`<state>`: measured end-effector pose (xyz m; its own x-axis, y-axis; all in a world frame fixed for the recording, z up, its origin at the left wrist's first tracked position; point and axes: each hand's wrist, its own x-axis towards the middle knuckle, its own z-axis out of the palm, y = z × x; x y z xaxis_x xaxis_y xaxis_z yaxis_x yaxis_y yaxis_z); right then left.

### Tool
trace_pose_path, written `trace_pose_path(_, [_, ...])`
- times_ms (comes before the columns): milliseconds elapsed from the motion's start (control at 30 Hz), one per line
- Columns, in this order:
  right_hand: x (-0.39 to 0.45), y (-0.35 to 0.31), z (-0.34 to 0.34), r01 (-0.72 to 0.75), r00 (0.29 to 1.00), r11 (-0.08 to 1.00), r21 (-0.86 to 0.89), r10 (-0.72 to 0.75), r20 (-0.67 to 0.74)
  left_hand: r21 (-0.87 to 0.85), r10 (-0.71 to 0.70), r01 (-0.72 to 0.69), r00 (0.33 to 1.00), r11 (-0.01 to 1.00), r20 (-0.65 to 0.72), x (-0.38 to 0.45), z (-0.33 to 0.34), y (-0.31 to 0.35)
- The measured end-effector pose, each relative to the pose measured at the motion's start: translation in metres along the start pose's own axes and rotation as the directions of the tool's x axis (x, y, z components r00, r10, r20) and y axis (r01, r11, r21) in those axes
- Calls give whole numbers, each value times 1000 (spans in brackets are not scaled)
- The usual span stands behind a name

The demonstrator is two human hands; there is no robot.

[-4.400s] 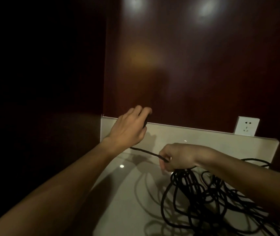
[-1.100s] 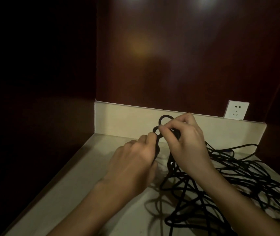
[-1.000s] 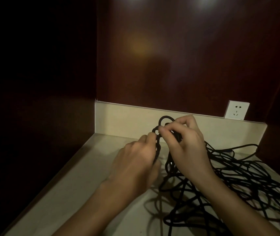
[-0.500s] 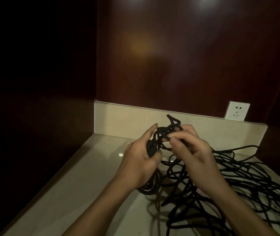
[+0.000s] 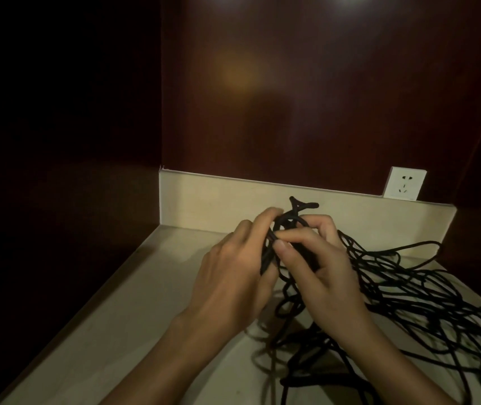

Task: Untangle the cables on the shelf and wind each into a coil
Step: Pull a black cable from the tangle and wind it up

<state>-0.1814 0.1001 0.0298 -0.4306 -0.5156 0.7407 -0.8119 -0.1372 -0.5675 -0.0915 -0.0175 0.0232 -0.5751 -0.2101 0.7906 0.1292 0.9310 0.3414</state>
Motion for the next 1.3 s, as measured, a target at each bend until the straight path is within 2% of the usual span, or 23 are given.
trace_pose_path(133, [-8,-2,3,32,995,999,0,-32,-96,-22,-24,23,999,999,-44,-1,5,3])
trace_pose_path(233, [-11,-2,2,-15,984,998,53,24,-174,24,-17,19,998,1000,-67,0,5,0])
trace_pose_path(300, [-11,-5,1,-44,980,999,6,44,-195,56,-10,15,996,998,-91,0,3,-3])
trace_pose_path(367, [-7,-9,-3,-121,972,992,-40,110,-210,77,-7,15,994,997,-109,0,1,-4])
trace_pose_path(433, [0,-10,-8,-265,949,961,-73,247,-195,81,-8,18,992,997,-124,-1,0,-4])
trace_pose_path(467, [5,-9,-10,-330,935,934,-136,304,-184,74,-8,18,992,997,-126,0,0,-4])
trace_pose_path(500, [9,-7,-11,-350,933,895,-275,308,-186,57,-8,16,992,998,-127,0,-1,-4])
trace_pose_path(533, [12,-4,-12,-313,948,825,-470,244,-203,22,-15,18,992,1000,-125,1,-1,-4])
trace_pose_path(567, [16,0,-11,-223,970,728,-649,103,-218,-32,-28,25,993,999,-117,2,-1,-4])
trace_pose_path(600, [19,4,-8,-106,977,642,-760,-74,-199,-93,-43,34,994,995,-105,3,0,-4])
trace_pose_path(633, [21,7,-4,23,957,602,-798,-244,-156,-157,-62,47,994,986,-94,4,1,-4])
trace_pose_path(667, [22,9,-1,145,920,613,-777,-373,-122,-223,-90,68,992,972,-90,4,2,-5])
trace_pose_path(733, [22,13,4,309,864,692,-653,-491,-111,-341,-171,131,981,931,-88,6,2,-8])
trace_pose_path(833, [14,16,10,330,843,695,-638,-522,-132,-450,-242,194,969,871,-51,7,2,-8])
trace_pose_path(867, [12,16,13,346,854,732,-587,-504,-126,-473,-241,193,970,860,-42,8,2,-8])
trace_pose_path(1000, [14,17,9,490,858,742,-458,-504,101,-560,-244,197,970,805,-10,9,2,-9])
trace_pose_path(1067, [22,9,2,384,923,868,-316,-350,161,-625,-257,193,966,756,-11,11,0,-9])
trace_pose_path(1167, [29,-5,-4,107,974,989,-100,-84,210,-709,-260,140,964,691,-63,15,-2,-9])
trace_pose_path(1233, [33,-11,-5,-74,952,997,13,67,297,-747,-297,122,949,654,-105,17,-2,-11])
trace_pose_path(1300, [36,-12,-3,-192,924,979,68,157,349,-761,-320,98,936,642,-149,20,-1,-12])
